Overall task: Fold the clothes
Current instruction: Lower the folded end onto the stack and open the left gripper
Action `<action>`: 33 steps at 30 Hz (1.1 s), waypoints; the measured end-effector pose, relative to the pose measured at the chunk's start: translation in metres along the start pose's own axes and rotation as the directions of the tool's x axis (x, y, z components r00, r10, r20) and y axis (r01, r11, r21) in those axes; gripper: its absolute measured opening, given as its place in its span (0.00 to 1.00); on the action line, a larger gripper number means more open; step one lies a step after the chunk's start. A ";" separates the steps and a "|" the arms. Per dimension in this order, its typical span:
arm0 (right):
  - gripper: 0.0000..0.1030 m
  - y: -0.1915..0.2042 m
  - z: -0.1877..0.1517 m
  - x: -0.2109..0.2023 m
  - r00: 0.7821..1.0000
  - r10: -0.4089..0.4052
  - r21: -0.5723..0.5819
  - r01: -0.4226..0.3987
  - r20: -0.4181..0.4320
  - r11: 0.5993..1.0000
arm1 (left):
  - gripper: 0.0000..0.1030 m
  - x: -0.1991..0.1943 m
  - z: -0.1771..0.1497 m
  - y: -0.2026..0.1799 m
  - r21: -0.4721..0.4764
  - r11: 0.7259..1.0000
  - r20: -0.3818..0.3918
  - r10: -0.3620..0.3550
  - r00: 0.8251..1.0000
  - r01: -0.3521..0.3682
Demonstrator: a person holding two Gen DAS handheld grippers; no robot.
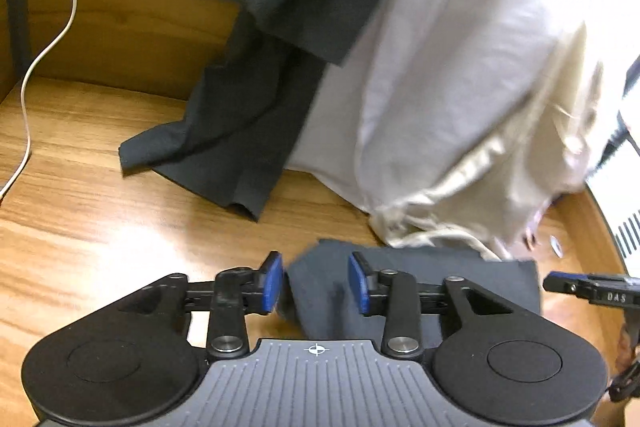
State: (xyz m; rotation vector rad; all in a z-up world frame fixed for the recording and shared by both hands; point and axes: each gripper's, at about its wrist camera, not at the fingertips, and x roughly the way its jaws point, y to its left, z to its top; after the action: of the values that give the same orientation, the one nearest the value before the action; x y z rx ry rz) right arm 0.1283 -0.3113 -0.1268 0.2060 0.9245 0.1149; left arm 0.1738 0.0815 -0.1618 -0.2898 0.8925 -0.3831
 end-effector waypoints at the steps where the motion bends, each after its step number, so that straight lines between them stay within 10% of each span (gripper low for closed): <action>1: 0.37 0.002 -0.008 -0.008 1.000 0.004 -0.002 -0.004 -0.001 1.000 | 0.48 -0.006 -0.006 -0.003 0.014 1.000 -0.001 -0.007 1.000 0.007; 17: 0.43 0.033 -0.093 0.006 0.996 0.001 -0.115 -0.011 -0.085 0.993 | 0.61 0.006 -0.094 -0.028 0.084 0.996 -0.163 -0.012 0.987 0.026; 22: 0.10 0.037 -0.085 -0.001 0.999 0.031 -0.125 -0.035 -0.032 0.992 | 0.21 0.003 -0.084 -0.042 0.142 0.989 -0.107 -0.019 0.994 0.034; 33: 0.09 0.026 -0.035 0.014 0.999 0.010 -0.009 -0.011 -0.051 1.000 | 0.11 0.021 -0.043 -0.030 0.009 1.000 -0.035 0.000 0.999 0.000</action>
State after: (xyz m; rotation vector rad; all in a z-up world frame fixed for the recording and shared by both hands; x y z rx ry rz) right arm 0.1079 -0.2792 -0.1524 0.1998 0.9738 0.1351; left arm 0.1450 0.0423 -0.1902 -0.2759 0.9255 -0.3930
